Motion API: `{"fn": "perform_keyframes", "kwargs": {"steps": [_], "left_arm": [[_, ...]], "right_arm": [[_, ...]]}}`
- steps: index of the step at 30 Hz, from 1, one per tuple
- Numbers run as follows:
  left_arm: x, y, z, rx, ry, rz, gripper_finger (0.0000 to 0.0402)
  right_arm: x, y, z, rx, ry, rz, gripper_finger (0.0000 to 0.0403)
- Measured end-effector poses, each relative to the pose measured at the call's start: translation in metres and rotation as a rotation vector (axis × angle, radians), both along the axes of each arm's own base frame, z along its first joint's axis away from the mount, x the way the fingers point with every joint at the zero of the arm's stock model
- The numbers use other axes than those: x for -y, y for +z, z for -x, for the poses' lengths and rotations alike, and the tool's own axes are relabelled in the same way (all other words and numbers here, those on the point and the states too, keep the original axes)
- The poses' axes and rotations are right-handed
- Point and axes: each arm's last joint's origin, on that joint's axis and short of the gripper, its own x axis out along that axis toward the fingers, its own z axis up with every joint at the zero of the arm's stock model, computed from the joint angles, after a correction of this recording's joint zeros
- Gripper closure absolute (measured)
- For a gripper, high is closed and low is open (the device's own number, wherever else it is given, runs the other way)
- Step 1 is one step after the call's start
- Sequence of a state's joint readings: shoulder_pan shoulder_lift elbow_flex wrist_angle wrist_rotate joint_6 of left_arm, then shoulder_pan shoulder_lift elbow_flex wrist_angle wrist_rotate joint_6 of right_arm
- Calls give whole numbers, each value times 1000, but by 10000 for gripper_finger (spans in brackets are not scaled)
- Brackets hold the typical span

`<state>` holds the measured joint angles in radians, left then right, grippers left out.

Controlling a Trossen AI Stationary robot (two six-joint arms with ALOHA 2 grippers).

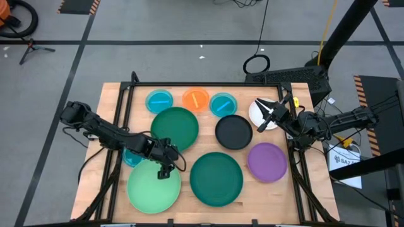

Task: Stack plastic plates
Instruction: Stack the light green plate on top of the top green plate

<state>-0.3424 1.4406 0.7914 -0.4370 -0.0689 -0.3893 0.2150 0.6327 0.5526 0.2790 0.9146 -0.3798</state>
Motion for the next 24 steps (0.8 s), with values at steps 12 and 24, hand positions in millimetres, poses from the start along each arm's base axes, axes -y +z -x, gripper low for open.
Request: {"fn": "perform_keyframes", "kwargs": {"steps": [12, 24], "left_arm": [[9, -8, -6, 14, 13, 28, 126], [22, -24, -8, -27, 6, 39, 126]], "right_arm": [[0, 0, 0, -3, 0, 3, 369], [0, -1, -1, -12, 0, 6, 369]]}}
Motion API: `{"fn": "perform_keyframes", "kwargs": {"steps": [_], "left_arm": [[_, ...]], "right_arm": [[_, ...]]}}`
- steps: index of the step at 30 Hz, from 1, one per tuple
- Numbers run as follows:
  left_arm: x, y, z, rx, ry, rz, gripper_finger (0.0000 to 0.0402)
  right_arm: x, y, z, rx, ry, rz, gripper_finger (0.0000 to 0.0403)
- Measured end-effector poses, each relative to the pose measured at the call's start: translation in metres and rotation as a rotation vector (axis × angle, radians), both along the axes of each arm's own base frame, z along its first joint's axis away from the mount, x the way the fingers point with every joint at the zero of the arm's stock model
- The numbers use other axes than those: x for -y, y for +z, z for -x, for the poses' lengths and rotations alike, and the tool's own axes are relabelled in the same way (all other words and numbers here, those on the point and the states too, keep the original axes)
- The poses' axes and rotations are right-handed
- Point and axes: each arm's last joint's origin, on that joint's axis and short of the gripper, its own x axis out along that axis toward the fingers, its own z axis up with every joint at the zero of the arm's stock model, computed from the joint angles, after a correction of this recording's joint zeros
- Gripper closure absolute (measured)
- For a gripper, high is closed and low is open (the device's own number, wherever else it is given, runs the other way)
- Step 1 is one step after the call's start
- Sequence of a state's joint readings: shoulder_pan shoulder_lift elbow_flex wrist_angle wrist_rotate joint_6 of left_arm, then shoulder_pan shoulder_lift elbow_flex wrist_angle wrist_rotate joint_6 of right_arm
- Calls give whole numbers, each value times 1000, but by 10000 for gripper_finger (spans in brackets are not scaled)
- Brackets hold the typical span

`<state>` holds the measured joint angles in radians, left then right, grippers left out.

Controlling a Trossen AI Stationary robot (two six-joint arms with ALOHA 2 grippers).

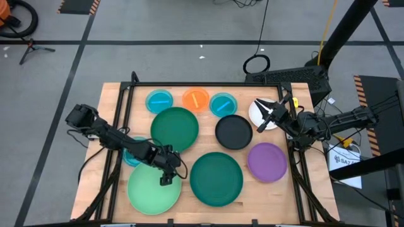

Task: Stack plastic plates
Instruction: Stack the light green plate on top of the top green plate

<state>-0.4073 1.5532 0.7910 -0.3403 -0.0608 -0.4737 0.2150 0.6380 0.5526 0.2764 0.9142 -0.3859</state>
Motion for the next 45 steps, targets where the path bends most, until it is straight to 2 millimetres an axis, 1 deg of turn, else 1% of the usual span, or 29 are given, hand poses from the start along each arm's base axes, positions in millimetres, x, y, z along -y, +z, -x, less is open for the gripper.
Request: {"fn": "perform_keyframes", "kwargs": {"steps": [10, 12, 17, 21, 24, 30, 33, 36, 41, 45], "left_arm": [[2, 0, 1, 1, -6, 3, 126], [3, 3, -1, 3, -3, 5, 126], [8, 31, -14, 24, -50, -33, 126], [9, 51, -16, -27, -86, -74, 126], [10, 58, -14, -63, -132, -103, 126], [8, 56, -8, -127, -285, -147, 126], [6, 55, -9, -127, -332, -168, 126], [3, 47, -16, -137, -357, -179, 126], [3, 27, -23, -215, -428, -149, 126], [3, 24, -24, -219, -454, -148, 126]], "right_arm": [[0, 0, 0, 1, 0, -1, 369], [0, 0, 0, 1, 0, -1, 369], [0, 0, 0, 1, 0, -2, 369], [0, 0, 0, 2, 0, -2, 369], [0, 0, 0, 3, 0, -3, 369], [0, 0, 0, 4, 0, -5, 369], [0, 0, 0, 4, 0, -4, 369], [0, 0, 0, 3, 0, -4, 369], [0, 0, 0, 3, 0, -3, 369], [0, 0, 0, 3, 0, -3, 369]]}}
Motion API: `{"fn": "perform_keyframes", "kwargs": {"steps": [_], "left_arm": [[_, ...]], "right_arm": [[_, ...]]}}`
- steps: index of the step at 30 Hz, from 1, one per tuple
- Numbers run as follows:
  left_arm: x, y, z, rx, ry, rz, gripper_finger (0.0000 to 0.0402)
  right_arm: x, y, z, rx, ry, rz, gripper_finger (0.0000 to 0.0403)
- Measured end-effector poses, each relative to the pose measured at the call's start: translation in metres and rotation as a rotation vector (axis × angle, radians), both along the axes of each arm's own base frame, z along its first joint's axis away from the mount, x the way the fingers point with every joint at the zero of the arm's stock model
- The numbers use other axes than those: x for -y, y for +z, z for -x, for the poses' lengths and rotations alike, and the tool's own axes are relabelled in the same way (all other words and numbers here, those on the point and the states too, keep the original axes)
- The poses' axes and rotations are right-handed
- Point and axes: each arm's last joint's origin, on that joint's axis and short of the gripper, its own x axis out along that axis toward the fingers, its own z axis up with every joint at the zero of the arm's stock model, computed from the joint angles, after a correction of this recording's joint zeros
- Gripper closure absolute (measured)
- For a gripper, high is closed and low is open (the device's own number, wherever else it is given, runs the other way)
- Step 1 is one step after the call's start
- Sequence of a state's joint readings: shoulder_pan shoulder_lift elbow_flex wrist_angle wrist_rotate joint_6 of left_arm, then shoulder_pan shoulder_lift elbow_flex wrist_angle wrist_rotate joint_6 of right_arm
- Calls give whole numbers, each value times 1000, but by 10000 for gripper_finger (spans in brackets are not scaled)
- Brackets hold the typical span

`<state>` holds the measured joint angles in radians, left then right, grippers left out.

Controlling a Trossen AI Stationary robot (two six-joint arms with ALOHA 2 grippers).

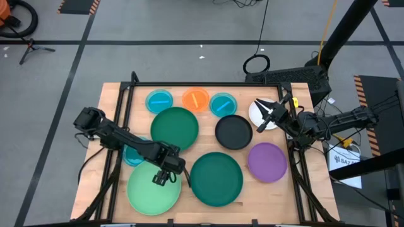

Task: Stack plastic plates
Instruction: Stack the light green plate on top of the top green plate

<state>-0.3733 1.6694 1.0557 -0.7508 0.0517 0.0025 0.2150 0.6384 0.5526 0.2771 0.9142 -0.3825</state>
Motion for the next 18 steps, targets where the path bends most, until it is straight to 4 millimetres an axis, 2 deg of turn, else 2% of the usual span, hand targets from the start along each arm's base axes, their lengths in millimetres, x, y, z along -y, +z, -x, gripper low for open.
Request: {"fn": "perform_keyframes", "kwargs": {"steps": [18], "left_arm": [[0, 0, -3, 29, -31, 3, 126]], "right_arm": [[0, 0, 0, -4, 0, 4, 369]]}}
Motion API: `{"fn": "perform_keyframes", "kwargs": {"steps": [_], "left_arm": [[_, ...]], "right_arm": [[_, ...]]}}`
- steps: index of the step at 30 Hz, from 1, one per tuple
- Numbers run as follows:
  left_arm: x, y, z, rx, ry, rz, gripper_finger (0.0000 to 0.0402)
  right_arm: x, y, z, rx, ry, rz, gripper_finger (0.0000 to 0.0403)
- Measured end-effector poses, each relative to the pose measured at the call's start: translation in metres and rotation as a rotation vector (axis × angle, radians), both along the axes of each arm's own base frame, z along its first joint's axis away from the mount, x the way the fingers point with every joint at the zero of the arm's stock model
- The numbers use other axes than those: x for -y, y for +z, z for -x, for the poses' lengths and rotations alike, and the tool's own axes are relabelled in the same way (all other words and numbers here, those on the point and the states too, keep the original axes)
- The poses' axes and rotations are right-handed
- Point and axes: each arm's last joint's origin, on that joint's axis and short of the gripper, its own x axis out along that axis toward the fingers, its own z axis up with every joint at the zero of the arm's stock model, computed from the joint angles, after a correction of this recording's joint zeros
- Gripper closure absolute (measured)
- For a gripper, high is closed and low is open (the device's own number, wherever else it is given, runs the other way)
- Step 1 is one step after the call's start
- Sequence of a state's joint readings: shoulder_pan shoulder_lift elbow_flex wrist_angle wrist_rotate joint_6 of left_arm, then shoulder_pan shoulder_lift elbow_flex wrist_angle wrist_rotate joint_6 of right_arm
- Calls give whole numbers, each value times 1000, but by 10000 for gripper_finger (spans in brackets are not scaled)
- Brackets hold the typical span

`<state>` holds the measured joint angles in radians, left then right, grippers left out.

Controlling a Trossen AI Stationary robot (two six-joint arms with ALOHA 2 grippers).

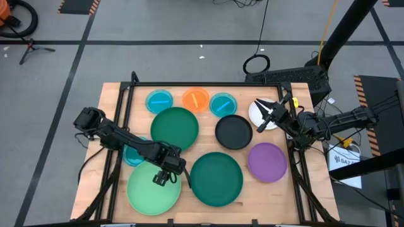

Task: Stack plastic plates
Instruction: Stack the light green plate on top of the top green plate

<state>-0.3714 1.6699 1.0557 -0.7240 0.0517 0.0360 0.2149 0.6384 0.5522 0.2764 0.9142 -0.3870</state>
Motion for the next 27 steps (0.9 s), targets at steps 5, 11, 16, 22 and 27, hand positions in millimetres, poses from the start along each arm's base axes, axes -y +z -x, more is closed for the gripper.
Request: {"fn": "perform_keyframes", "kwargs": {"steps": [5, 11, 16, 22, 27], "left_arm": [[1, -9, -4, -16, 4, 0, 126], [3, -20, -7, -45, -21, 6, 126], [3, -20, -8, -43, -25, 6, 139], [3, -20, -8, -42, -36, 4, 229], [2, -20, -6, -53, -59, -4, 331]], "right_arm": [[0, 0, 0, 0, 0, 0, 369], [0, 0, 0, -1, 0, 0, 369], [0, 0, 0, -2, 0, 1, 369], [0, 0, 0, -4, 0, 3, 369], [0, 0, 0, -6, 0, 3, 369]]}}
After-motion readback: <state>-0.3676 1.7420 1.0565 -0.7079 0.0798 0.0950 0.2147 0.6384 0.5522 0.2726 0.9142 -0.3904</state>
